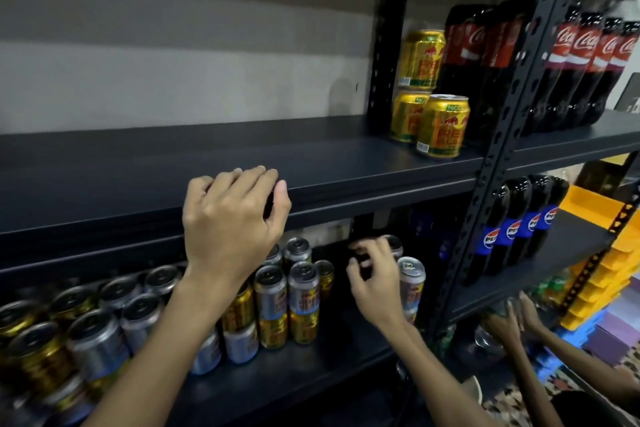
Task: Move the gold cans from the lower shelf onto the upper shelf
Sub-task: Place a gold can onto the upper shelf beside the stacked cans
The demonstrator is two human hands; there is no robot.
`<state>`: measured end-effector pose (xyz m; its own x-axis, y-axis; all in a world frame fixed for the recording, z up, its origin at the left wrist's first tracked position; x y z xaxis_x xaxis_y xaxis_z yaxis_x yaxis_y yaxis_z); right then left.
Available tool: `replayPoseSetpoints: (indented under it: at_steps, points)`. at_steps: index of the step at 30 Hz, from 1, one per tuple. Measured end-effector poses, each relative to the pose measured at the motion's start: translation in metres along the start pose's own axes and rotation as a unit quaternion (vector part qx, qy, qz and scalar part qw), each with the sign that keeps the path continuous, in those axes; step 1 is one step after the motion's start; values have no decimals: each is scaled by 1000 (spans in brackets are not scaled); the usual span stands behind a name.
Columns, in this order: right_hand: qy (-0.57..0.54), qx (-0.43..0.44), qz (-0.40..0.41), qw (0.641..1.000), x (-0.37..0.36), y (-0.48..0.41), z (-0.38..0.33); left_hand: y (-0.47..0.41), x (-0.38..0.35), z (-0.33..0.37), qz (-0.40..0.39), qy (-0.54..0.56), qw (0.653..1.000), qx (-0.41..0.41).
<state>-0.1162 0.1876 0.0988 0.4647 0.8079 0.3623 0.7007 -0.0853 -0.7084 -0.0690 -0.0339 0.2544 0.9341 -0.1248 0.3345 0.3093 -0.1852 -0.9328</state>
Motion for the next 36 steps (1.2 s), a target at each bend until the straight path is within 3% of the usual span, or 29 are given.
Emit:
replayPoseSetpoints:
  at_steps: [3,6,10,20,30,36]
  points:
    - [29,-124,-145,981,-39,6,45,0,-3,0,35,-3,999,3]
    - [57,-182,-261,946,-67,11,83,0,-5,0,54,-12,998,6]
    - [65,-225,-321,918,-88,9,108,-1,-5,0,73,-24,997,1]
    - [49,-226,-347,909,-109,2,127,0,-7,1,75,-25,997,-3]
    - [79,-263,-262,925,-98,44,134,0,-9,0,86,-36,996,-1]
    - [18,-283,-234,930,-99,50,135,0,-9,0,83,-32,996,-3]
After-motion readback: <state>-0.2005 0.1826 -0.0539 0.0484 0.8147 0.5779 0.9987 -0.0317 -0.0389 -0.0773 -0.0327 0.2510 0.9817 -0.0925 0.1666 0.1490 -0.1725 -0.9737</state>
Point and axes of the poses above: each hand's wrist, its own y-axis away from the middle knuckle, its own x-axis out of the back of the hand, z = x × y, the point moved 3 cm from there along -y, towards the middle knuckle, and after that the axes turned 4 degrees about -z, right-handed, at the moved point
